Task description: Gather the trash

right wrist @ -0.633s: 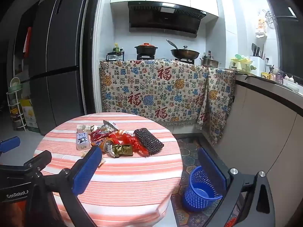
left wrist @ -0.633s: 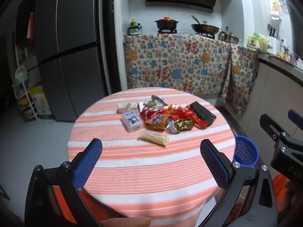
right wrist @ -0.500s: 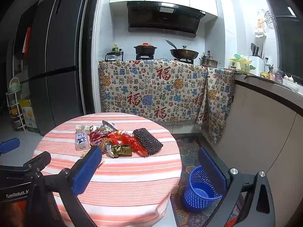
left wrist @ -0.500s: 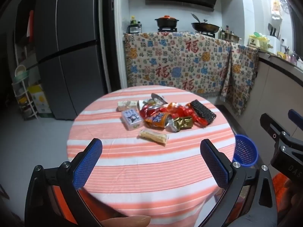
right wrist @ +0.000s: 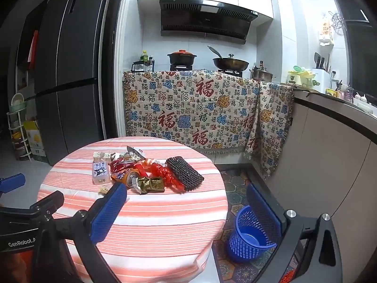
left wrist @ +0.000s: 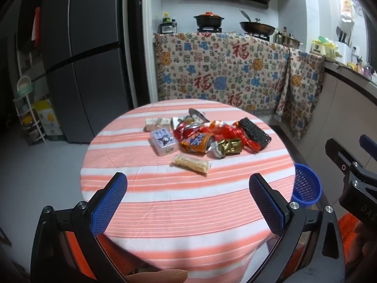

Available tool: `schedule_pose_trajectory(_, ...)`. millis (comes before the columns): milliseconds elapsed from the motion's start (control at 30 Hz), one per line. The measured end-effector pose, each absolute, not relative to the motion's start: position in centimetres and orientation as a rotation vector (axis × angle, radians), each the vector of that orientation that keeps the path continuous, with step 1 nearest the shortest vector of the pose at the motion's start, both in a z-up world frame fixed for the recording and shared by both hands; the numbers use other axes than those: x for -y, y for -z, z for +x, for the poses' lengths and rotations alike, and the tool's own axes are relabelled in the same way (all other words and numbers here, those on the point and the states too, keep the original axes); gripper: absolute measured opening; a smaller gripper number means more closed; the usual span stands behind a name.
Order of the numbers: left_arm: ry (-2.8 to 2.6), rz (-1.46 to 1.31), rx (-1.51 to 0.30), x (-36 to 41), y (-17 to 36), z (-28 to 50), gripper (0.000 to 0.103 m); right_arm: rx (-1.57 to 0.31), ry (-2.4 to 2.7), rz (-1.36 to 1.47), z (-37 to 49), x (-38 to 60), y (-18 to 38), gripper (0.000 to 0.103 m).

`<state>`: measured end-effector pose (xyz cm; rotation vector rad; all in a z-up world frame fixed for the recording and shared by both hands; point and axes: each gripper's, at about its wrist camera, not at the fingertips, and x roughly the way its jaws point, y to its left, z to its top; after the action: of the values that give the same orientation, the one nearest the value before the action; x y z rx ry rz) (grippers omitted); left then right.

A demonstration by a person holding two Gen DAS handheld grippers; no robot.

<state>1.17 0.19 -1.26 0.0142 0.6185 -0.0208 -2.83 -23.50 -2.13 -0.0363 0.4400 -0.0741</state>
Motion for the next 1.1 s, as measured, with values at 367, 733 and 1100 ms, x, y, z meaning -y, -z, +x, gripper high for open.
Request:
schedule_pose_trajectory(367,0.020,0.015,-0.630,-0.3,1.5,1.4,0.103,-0.445,0.079,-0.035,-2.2,25.0,1.8,0.103)
schedule_pose_trajectory(733,0.017,0.014,-0.636,-0.1,1.8,1.4,0.103,-0.441,0.088,-0.034,-2.1,25.0,2.1,0.103)
schedule_pose_trajectory(1100,0.003,0.008,-0.645,-0.6,2.1,1.8,0.103,-0.431,0.099,-0.038,-2.1,25.0,2.3,0.103)
